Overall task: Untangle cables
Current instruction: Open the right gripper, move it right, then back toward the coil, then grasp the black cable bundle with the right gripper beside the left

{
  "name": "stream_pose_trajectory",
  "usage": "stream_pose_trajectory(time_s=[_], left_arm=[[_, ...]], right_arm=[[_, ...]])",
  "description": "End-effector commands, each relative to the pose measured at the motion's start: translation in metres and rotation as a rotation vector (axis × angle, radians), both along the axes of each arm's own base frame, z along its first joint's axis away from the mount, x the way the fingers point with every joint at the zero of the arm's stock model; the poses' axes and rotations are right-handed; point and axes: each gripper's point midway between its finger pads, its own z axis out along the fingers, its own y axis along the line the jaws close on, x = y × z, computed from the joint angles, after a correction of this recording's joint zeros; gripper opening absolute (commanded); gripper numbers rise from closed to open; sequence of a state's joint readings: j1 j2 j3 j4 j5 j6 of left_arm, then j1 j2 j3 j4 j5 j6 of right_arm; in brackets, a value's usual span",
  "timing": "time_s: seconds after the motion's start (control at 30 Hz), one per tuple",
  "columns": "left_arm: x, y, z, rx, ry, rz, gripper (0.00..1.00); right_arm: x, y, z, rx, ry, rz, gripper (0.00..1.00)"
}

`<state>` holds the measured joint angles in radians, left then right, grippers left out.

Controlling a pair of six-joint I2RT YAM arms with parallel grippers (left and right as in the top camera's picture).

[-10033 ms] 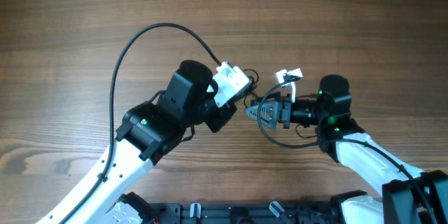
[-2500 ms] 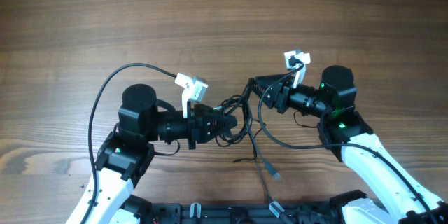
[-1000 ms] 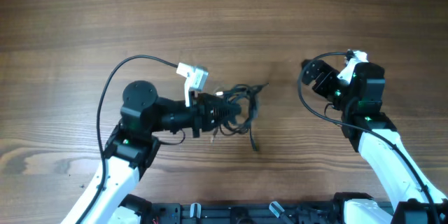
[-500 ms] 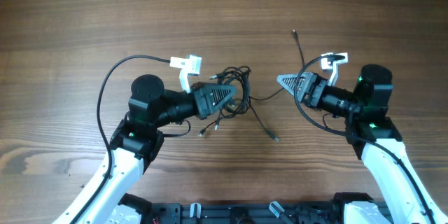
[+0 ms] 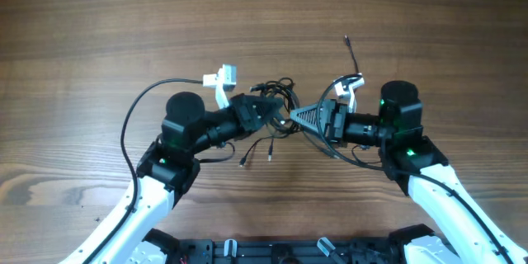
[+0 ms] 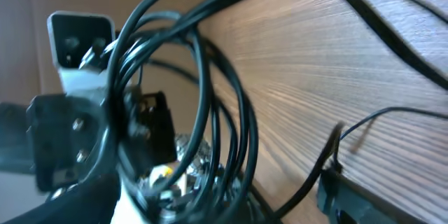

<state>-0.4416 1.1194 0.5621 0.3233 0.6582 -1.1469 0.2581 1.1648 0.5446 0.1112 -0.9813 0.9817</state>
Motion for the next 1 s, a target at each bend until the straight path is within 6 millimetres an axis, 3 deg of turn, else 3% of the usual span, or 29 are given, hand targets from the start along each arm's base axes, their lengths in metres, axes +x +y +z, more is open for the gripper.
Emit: stream_pose_trajectory(time_s=[0.0, 0.07, 0.1, 0.23, 0.33, 0.4, 0.43, 0.47, 0.5, 0.57, 0.67, 0.7, 0.87, 0.93, 0.97], left_arm=[[-0.005, -0.014, 0.026, -0.046, -0.072, -0.034, 0.04], [-0.008, -0.019, 0.036, -0.07, -0.116, -0.05, 0.04], [-0.009, -0.021, 0.04, -0.078, -0.131, -0.057, 0.04], [-0.011, -0.022, 0.039, -0.075, -0.125, -0.066, 0.05], [-0.013, -0.021, 0.024, -0.041, -0.065, -0.065, 0.14], [-0.014, -0.021, 0.018, -0.019, -0.058, -0.069, 0.04], [-0.014, -0.021, 0.018, -0.002, -0.097, -0.08, 0.04], [-0.014, -0.021, 0.018, 0.014, -0.135, -0.085, 0.04], [-0.017, -0.022, 0.016, 0.057, -0.214, -0.121, 0.04], [-0.022, -0.019, -0.003, 0.123, -0.202, -0.151, 0.04], [-0.026, -0.001, -0.043, 0.219, -0.026, -0.141, 0.04], [-0.029, 0.003, -0.046, 0.215, 0.005, -0.153, 0.04], [-0.037, 0.013, -0.035, 0.103, 0.092, -0.224, 0.04], [-0.042, 0.013, -0.032, 0.079, 0.097, -0.257, 0.04], [-0.044, 0.012, -0.03, 0.073, 0.098, -0.269, 0.04]], right_arm=[[0.006, -0.002, -0.009, -0.026, 0.04, -0.063, 0.79], [0.007, -0.002, -0.011, -0.022, 0.07, -0.073, 0.72], [0.007, -0.002, -0.013, -0.023, 0.078, -0.074, 0.63], [0.007, -0.002, -0.016, -0.027, 0.081, -0.071, 0.05], [0.013, -0.006, -0.017, -0.037, 0.074, -0.101, 0.05], [0.016, -0.009, -0.017, -0.041, 0.072, -0.119, 0.05], [0.016, -0.01, -0.018, -0.044, 0.072, -0.119, 0.09], [0.014, -0.008, -0.017, -0.05, 0.035, -0.092, 0.38], [0.012, -0.009, -0.02, -0.076, -0.012, -0.068, 0.74], [0.013, -0.014, -0.029, -0.14, -0.09, -0.056, 0.93], [0.018, -0.026, -0.038, -0.24, -0.239, -0.034, 1.0], [0.021, -0.031, -0.042, -0.275, -0.257, -0.046, 1.0], [0.043, -0.056, -0.056, -0.398, -0.232, -0.201, 1.0], [0.043, -0.056, -0.057, -0.333, -0.089, -0.271, 1.0], [0.039, -0.053, -0.057, -0.246, 0.09, -0.327, 1.0]])
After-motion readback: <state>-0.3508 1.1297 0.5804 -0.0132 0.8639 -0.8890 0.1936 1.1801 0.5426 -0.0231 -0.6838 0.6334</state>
